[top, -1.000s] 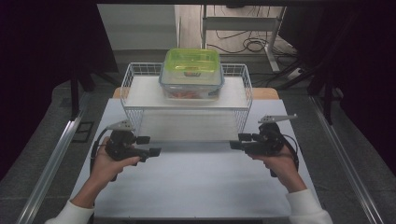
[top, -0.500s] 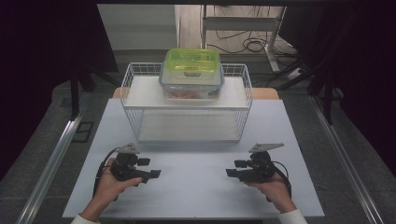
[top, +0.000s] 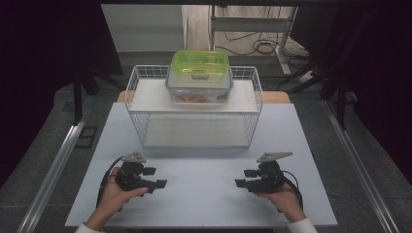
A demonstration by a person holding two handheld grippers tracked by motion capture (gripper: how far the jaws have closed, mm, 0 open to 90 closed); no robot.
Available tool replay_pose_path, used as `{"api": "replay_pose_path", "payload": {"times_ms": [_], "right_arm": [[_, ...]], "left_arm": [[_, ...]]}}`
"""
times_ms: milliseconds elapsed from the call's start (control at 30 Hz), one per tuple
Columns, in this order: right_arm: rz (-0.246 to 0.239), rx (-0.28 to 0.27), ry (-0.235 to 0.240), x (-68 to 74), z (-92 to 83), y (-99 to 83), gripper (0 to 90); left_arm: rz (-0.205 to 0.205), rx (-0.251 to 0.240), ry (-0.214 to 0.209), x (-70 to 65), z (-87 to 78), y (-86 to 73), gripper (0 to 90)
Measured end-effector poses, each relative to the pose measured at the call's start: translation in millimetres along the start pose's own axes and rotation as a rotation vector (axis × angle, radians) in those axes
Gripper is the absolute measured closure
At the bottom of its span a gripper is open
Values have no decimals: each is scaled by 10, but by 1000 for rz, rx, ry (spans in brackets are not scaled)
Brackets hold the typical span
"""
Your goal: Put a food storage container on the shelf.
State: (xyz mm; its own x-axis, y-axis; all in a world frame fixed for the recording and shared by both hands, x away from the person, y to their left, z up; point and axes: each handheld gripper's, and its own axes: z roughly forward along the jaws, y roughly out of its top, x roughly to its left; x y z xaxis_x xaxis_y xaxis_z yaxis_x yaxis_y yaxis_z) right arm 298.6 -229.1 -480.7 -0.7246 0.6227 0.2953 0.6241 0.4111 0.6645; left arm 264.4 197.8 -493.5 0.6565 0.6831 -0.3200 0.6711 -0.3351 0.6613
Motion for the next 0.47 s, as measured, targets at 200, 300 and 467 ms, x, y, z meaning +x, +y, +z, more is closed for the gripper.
{"api": "replay_pose_path", "payload": {"times_ms": [200, 300, 467], "right_arm": [[1, -6, -1, -8, -14, 3, 386], [5, -12, -3, -14, -24, 0, 384], [13, -14, -6, -32, -32, -8, 373]], "left_arm": [[-6, -7, 2, 16, -17, 0, 267], [-10, -10, 4, 24, -23, 0, 267], [-13, -13, 9, 38, -31, -2, 263]]}}
